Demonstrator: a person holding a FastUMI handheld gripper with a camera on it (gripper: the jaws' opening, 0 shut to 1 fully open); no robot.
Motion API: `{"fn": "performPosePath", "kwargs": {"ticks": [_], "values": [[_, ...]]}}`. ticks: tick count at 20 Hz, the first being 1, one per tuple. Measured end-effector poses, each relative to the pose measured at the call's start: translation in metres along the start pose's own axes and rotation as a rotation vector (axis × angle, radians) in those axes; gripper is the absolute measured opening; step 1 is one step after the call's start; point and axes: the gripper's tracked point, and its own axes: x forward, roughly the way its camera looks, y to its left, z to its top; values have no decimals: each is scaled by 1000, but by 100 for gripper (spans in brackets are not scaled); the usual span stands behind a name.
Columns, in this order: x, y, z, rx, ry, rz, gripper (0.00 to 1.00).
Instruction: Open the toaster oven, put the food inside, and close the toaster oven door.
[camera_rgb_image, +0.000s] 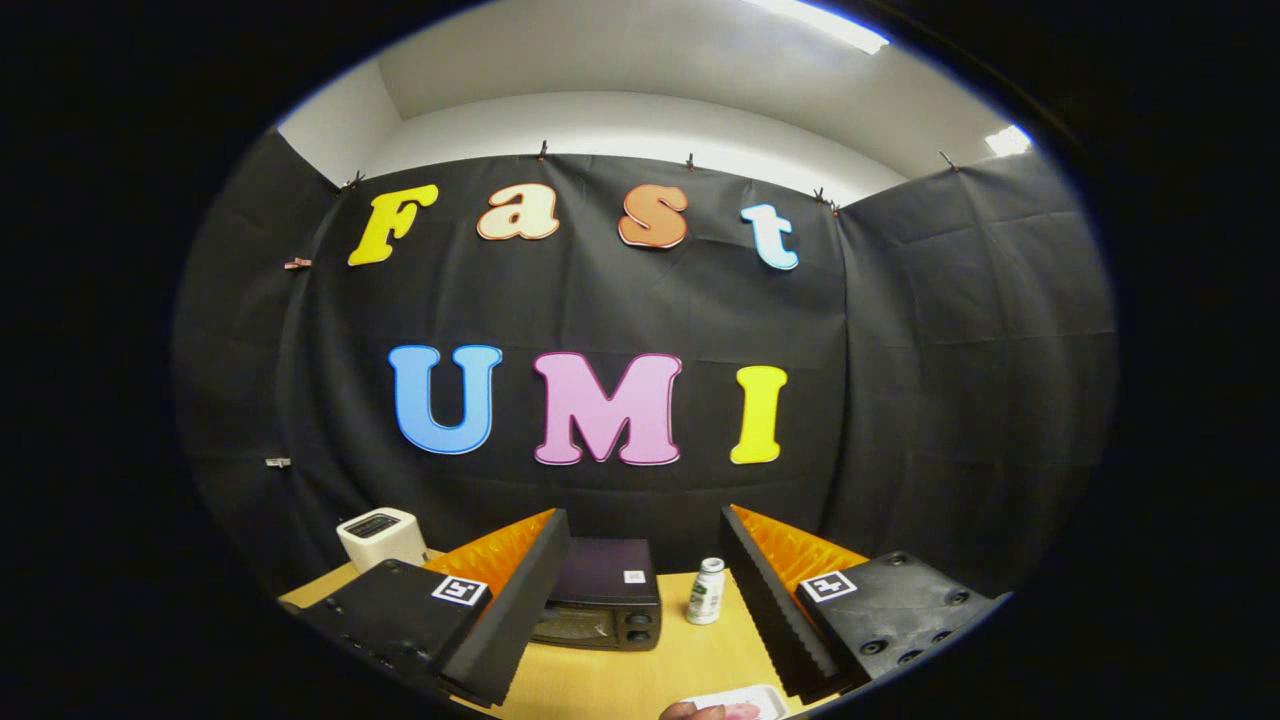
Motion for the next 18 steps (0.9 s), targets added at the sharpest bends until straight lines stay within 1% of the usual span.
{"fn": "performPosePath", "kwargs": {"ticks": [3, 5, 8, 11, 16, 18], "values": [[19, 44, -27, 32, 49, 35, 98], [31, 68, -55, 34, 95, 46, 97], [51, 104, -104, -18, 187, 83, 98], [69, 129, -152, -54, 271, 110, 98], [108, 147, -218, -9, 402, 75, 98], [122, 144, -247, -2, 461, 54, 98]]}}
